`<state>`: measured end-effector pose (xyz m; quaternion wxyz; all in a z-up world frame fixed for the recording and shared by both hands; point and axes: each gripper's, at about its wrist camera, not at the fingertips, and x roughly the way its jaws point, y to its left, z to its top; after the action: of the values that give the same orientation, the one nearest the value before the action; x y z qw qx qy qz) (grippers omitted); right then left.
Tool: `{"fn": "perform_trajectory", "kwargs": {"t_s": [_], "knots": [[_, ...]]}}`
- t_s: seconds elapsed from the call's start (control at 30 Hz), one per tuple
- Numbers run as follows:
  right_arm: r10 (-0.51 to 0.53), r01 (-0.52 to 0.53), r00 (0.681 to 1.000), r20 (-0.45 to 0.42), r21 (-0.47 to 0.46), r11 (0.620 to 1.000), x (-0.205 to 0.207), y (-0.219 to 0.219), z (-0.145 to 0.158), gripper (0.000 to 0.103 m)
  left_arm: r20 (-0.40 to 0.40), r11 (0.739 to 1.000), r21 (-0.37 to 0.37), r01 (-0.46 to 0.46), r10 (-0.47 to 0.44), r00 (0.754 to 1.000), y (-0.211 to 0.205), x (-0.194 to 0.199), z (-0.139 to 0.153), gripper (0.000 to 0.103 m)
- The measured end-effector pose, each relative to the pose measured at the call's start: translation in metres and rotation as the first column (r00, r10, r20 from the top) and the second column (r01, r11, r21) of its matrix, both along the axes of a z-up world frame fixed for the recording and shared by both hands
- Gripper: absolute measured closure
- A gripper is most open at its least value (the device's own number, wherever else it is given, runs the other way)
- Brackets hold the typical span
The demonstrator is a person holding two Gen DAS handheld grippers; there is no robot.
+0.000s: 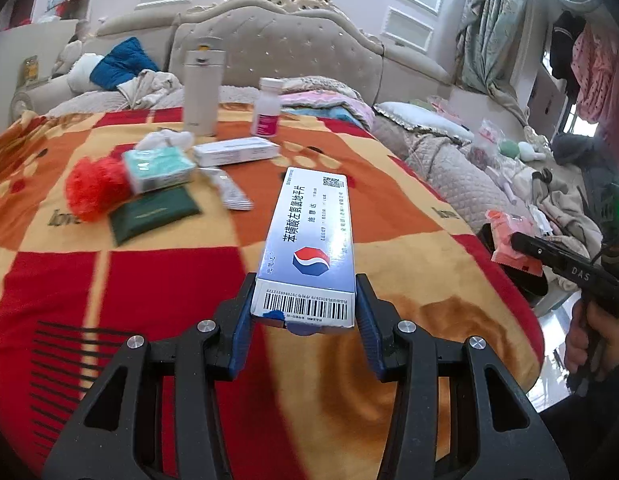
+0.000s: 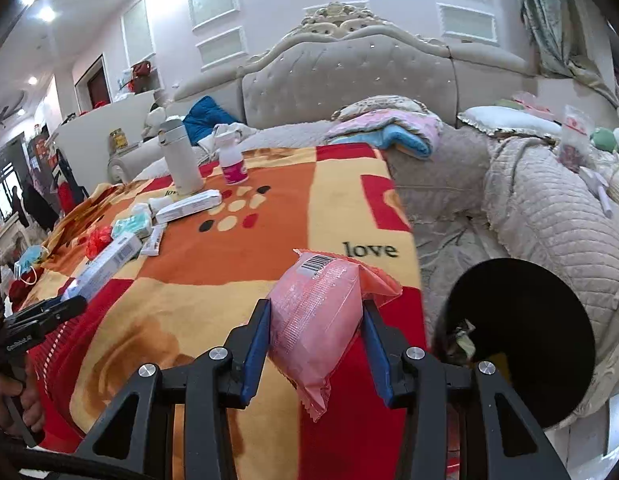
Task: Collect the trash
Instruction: 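Carry the Pepsi-logo box and pink bag over the black bin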
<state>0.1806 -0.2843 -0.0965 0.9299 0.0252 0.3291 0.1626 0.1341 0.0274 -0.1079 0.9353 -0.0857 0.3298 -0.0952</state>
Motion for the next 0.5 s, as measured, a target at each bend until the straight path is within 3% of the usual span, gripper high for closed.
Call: {"fn": "perform_trajectory", "kwargs": {"t_s": [0.5], "knots": [[-0.193, 0.193, 0.981, -0.012, 0.072, 0.979, -0.016, -0.078, 0.002, 0.06, 0.029, 0.98, -0.002, 0.197, -0.197, 0.98, -0.128, 0.024, 0.018, 0.059]]}}
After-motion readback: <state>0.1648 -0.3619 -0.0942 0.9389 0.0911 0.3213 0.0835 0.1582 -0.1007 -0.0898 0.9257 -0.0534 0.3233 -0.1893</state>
